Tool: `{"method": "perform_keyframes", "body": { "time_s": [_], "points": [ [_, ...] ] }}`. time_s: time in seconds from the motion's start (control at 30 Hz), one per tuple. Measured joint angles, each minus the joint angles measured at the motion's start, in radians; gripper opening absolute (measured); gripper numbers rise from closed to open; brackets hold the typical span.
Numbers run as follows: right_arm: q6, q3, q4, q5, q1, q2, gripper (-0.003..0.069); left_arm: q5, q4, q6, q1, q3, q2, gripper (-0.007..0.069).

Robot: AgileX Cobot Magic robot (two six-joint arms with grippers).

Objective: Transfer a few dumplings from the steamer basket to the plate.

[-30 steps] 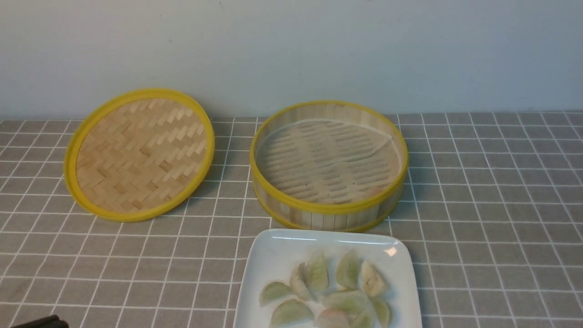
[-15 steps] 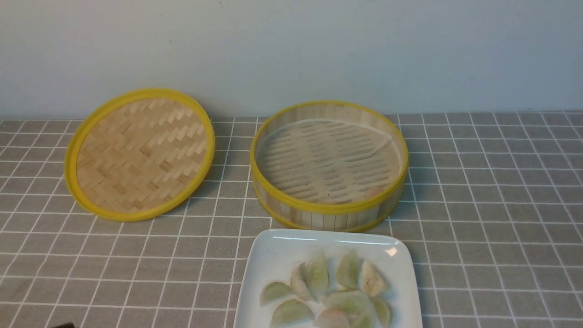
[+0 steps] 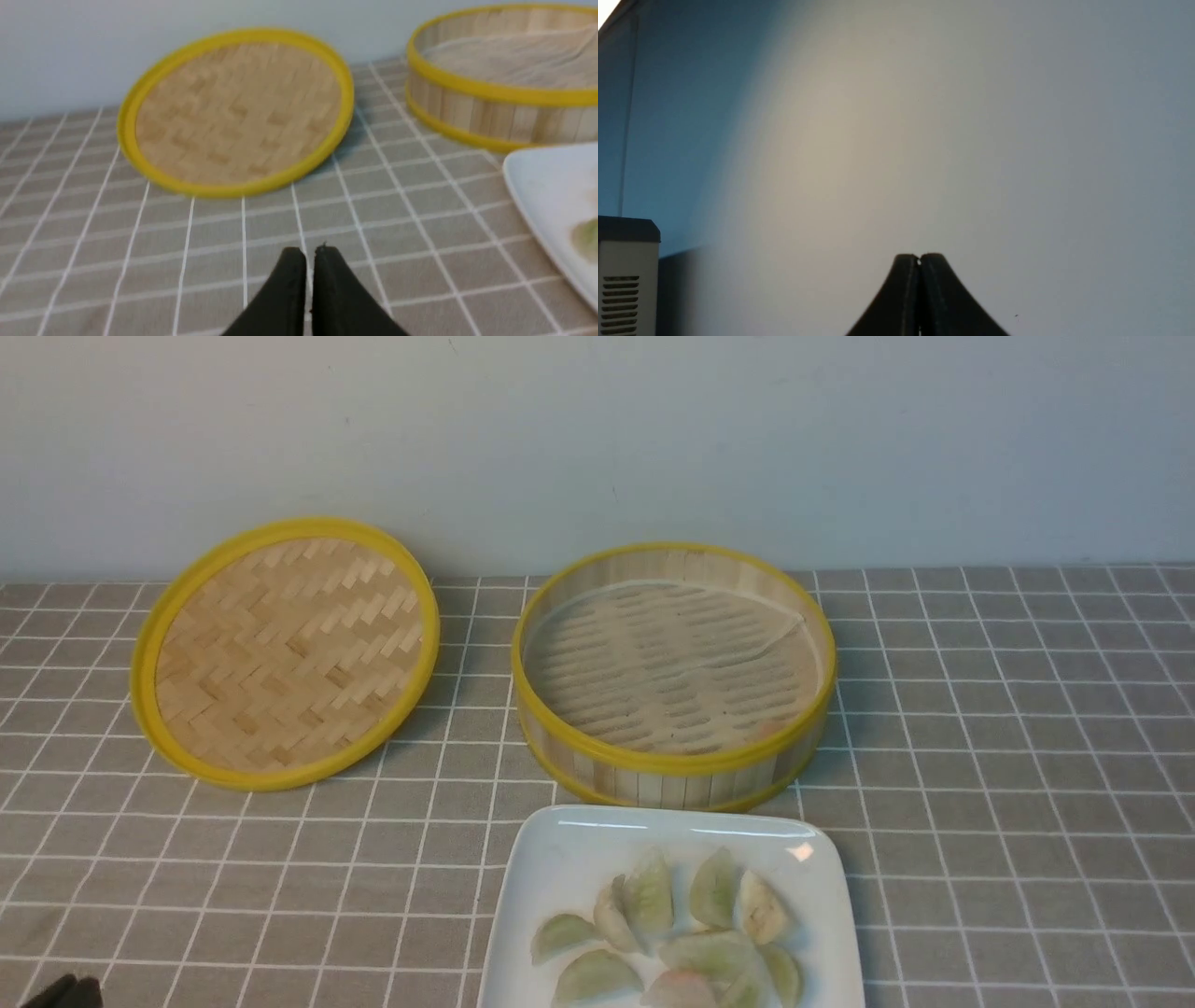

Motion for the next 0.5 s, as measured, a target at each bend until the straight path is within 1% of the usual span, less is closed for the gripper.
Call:
{"method": "perform_keyframes", "body": {
  "time_s": [0.2, 0.5],
  "points": [
    [0.0, 0.0, 0.0, -0.001, 0.0, 0.0, -0.0015, 0.005, 0.061, -0.018, 0.005, 0.02, 0.0, 0.0009],
    [0.0, 0.0, 0.0, -0.001, 0.0, 0.0, -0.0015, 0.014, 0.066, -0.032, 0.005, 0.02, 0.0, 0.0009]
  ]
}}
